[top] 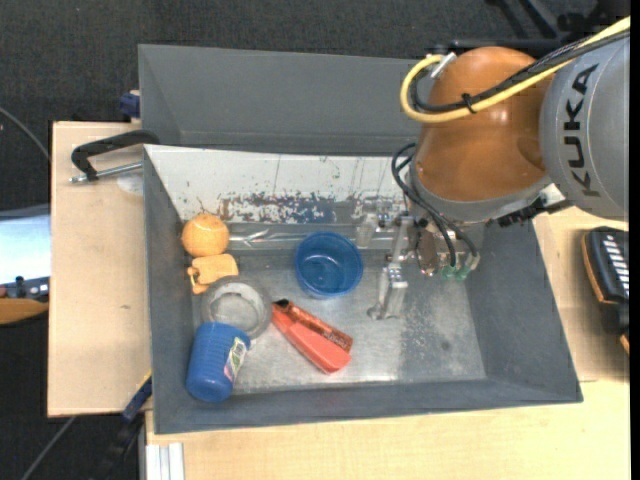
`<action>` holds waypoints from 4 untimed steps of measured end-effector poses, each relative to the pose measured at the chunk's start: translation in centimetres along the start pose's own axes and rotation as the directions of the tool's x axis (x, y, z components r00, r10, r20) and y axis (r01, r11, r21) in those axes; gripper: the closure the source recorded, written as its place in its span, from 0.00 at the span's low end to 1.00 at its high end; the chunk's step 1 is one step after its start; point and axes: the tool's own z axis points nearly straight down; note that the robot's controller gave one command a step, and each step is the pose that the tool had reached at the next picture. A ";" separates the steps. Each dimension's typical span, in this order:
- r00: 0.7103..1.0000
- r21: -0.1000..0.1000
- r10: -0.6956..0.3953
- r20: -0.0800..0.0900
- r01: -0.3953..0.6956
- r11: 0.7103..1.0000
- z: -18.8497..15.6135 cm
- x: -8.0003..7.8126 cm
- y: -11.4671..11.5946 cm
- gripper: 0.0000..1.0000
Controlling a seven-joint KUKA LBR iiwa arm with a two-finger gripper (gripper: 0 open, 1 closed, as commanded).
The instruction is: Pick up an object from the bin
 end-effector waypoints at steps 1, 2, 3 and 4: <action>1.000 -0.001 0.002 0.009 -0.002 1.000 -0.4 -0.2 0.0 0.00; 0.999 -0.002 0.049 0.013 -0.049 0.999 4.3 -0.4 0.8 0.00; 0.998 -0.003 0.055 0.013 -0.055 0.998 10.3 -2.6 3.4 0.00; 0.998 -0.004 0.066 0.015 -0.066 0.998 15.3 -1.7 4.4 1.00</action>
Offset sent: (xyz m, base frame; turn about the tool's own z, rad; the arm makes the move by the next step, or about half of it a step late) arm 0.0024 0.0214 -0.1300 0.1253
